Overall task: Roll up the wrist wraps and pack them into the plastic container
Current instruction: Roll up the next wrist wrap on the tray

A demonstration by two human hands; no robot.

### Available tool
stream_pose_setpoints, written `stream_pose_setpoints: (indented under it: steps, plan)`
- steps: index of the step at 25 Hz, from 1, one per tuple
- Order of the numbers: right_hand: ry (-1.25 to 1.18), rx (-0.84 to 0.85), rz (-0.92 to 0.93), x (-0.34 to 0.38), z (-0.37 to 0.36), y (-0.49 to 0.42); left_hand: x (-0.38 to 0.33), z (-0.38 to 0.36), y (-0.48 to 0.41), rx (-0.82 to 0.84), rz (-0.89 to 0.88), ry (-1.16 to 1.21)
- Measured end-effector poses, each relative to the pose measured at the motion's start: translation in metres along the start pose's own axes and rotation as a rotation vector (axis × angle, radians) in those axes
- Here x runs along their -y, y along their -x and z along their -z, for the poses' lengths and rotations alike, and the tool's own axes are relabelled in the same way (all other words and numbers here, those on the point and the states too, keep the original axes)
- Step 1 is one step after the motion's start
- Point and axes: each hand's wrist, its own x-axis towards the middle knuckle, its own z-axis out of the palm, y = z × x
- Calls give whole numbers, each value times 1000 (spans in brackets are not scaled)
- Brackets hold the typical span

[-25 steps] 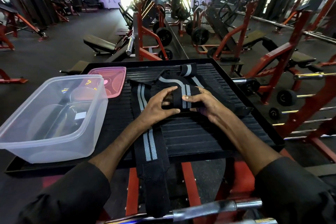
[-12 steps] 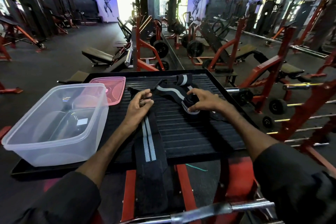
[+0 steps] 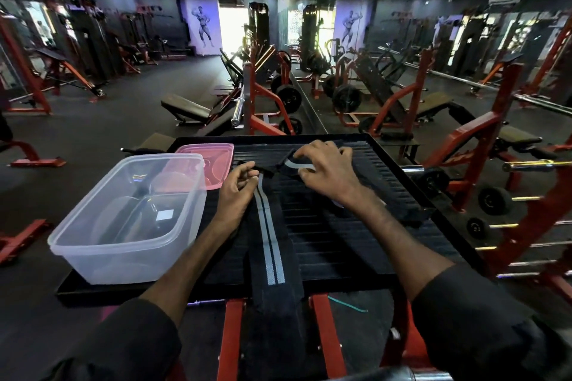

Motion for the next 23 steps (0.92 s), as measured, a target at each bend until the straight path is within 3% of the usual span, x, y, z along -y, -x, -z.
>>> stream_pose_setpoints:
  steps: [3, 7, 14, 23]
  plan:
    - [-249, 60, -65, 6, -30, -10, 5, 8, -4, -62, 33, -2]
    - [-381, 134, -176, -2, -67, -21, 19, 18, -14, -136, 88, 14]
    - [-392, 211, -241, 0, -96, -57, 28, 20, -32, -69, 297, 15]
    - [-374, 325, -209, 1, -143, -107, 39, 16, -35, -36, 336, -41]
